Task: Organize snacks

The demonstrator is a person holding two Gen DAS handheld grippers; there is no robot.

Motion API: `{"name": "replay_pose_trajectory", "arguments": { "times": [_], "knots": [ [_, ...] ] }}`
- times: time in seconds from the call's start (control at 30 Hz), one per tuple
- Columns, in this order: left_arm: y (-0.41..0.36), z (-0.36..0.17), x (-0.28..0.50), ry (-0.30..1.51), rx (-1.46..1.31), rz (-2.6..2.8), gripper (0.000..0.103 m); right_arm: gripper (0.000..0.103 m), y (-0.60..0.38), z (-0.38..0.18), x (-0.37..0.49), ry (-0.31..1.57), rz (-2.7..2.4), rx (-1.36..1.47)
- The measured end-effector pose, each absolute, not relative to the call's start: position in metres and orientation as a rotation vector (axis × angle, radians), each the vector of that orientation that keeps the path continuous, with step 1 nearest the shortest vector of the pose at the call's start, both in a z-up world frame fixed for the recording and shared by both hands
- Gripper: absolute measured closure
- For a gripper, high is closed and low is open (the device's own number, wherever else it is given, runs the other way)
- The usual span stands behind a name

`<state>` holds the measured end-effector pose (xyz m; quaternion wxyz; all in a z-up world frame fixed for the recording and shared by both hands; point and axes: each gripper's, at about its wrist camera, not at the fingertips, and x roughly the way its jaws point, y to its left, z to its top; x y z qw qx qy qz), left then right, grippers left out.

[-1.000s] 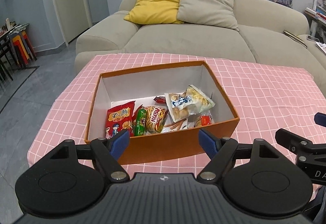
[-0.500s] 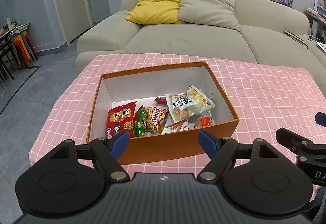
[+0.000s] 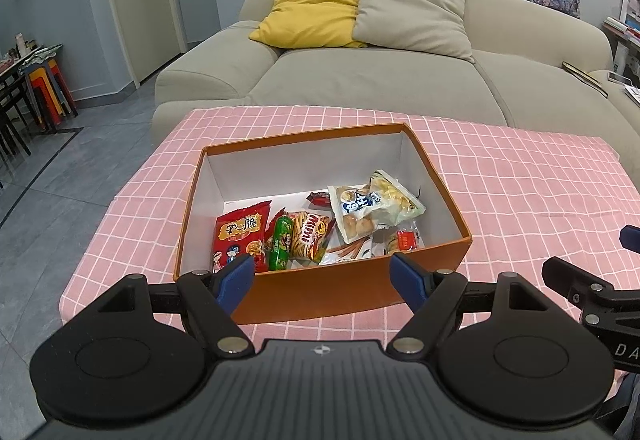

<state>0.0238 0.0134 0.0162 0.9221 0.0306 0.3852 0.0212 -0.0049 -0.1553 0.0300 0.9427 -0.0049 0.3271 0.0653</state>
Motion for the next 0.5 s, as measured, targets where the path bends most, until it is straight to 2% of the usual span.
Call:
{"name": "replay_pose_trajectory", "arguments": {
  "times": [0.5],
  "knots": [
    [0.0151,0.0197,0.0228,0.787,0.065,0.046,0.013,0.004,-0.157,0.0311,-0.0056,0.663,0.123,-0.013]
  ]
}}
